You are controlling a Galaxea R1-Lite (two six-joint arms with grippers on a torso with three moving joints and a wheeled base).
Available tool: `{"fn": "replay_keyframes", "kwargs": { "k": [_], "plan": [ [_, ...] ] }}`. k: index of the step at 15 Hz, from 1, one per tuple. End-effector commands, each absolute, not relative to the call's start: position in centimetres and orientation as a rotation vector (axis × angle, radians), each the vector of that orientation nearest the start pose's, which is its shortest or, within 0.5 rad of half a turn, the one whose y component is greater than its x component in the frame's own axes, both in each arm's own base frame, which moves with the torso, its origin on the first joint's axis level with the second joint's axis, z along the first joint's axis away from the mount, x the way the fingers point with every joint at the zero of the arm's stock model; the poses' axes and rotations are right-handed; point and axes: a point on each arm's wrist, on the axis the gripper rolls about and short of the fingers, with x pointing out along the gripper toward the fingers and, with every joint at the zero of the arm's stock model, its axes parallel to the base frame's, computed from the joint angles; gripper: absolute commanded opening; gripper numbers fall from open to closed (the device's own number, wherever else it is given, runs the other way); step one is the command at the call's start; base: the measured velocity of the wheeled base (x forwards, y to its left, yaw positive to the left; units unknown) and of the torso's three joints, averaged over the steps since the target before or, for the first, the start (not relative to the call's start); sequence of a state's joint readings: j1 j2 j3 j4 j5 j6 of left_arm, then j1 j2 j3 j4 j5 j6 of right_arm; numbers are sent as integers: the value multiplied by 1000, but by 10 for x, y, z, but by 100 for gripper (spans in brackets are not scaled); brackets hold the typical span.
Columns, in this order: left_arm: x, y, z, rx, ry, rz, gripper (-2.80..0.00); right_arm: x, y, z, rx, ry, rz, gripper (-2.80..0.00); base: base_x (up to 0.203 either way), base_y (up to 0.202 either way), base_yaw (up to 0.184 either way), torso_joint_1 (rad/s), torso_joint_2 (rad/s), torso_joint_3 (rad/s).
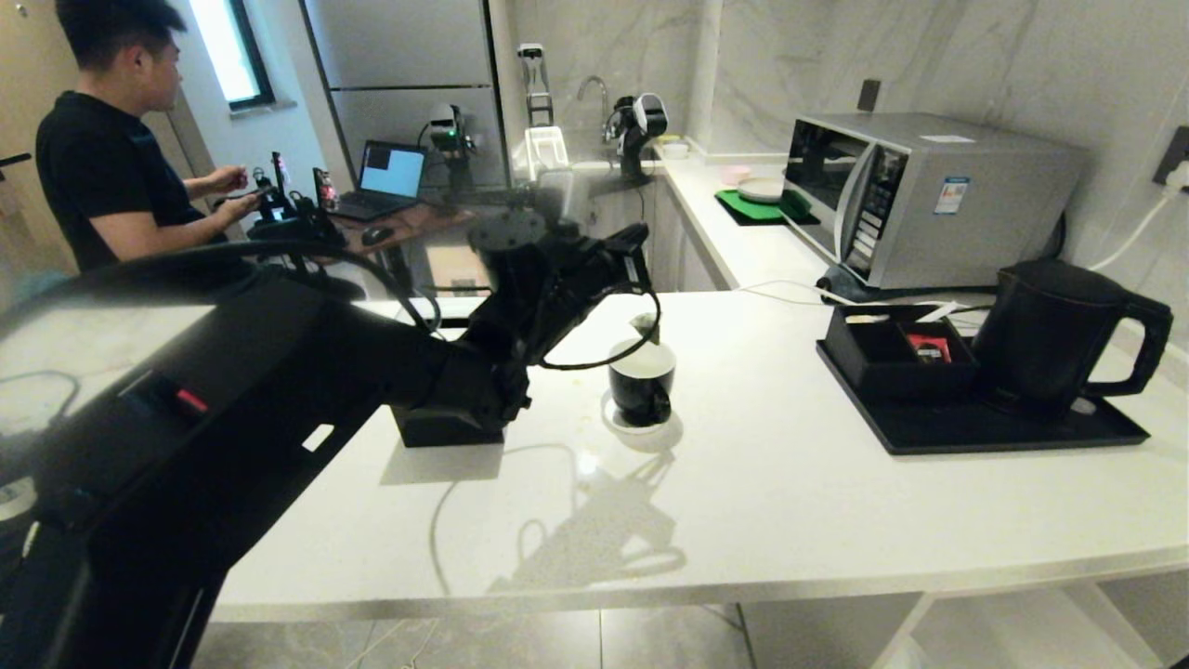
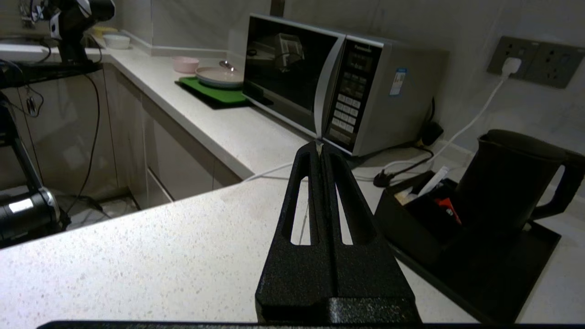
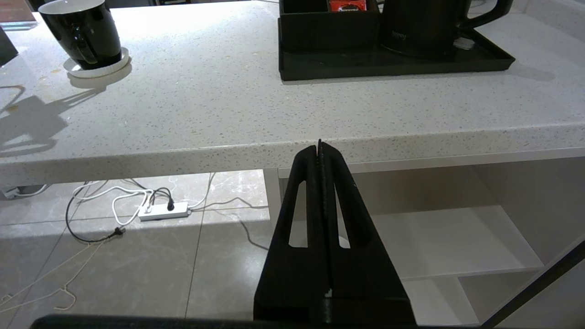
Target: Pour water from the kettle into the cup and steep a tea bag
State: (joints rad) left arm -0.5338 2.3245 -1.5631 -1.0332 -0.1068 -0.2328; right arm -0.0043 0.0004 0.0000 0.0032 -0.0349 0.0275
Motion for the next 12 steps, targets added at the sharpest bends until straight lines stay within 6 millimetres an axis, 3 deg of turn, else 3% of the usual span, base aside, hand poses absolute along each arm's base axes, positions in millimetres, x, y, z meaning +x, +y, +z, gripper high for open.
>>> {"fn": "replay_keyframes", "kwargs": {
  "k": [1, 12],
  "plan": [
    [414, -248, 186, -288, -217, -669, -280, -23, -1, 75, 28, 4, -39, -280, 0, 0, 0, 0, 0, 0],
    [418, -250, 168, -280, -183, -662, -280, -23, -1, 75, 28, 4, -40, -280, 0, 0, 0, 0, 0, 0]
  ]
}}
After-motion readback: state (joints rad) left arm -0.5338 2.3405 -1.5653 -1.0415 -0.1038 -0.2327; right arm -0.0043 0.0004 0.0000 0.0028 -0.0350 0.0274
